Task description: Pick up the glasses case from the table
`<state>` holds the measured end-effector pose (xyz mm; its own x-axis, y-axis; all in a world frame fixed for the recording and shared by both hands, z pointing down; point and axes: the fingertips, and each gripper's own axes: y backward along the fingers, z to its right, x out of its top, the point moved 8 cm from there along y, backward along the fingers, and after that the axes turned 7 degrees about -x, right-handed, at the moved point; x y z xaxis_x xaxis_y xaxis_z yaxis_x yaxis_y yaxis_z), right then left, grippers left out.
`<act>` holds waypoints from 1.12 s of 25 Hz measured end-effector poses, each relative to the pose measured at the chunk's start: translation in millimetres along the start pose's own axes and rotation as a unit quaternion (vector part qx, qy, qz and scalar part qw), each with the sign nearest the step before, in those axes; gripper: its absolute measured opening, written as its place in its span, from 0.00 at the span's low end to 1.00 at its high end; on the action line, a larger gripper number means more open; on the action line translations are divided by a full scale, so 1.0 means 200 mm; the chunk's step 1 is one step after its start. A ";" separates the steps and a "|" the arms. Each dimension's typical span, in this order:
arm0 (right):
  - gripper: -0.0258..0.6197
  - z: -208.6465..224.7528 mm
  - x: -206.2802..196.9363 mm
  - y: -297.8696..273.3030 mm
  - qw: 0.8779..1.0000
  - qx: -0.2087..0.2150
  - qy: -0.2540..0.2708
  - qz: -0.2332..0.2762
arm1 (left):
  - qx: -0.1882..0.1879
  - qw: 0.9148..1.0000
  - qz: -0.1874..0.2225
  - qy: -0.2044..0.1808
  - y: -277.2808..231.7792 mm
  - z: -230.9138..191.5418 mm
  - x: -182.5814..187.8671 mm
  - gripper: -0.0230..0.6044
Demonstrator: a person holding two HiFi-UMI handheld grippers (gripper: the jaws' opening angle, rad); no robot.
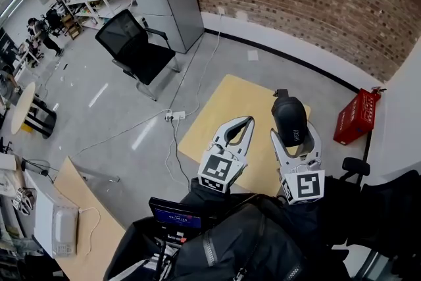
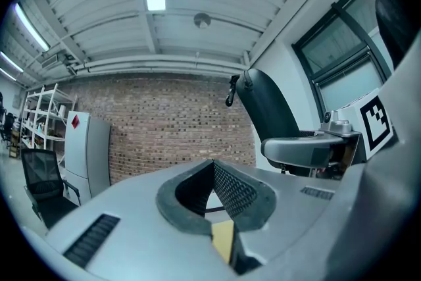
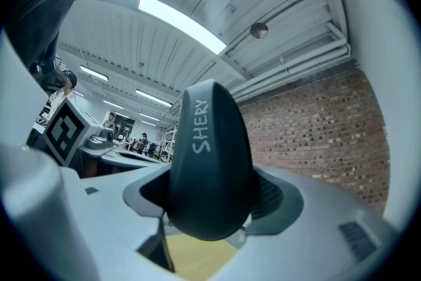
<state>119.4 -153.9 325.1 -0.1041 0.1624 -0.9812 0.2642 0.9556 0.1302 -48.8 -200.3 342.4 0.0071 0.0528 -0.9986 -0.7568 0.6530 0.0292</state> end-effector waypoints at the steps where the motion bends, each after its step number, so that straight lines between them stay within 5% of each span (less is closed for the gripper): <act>1: 0.56 0.00 0.00 0.00 1.000 -0.001 -0.001 0.000 | 0.000 1.000 0.000 0.000 0.00 0.00 0.00 0.04; 28: 0.56 0.02 -0.03 0.02 1.000 0.000 -0.004 -0.004 | 0.006 1.000 0.002 0.002 0.00 0.03 0.00 0.04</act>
<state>125.9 -151.3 330.0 -0.0988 0.1524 -0.9834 0.2640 0.9568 0.1218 -44.6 -195.2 342.3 0.0024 0.0522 -0.9986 -0.7492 0.6616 0.0327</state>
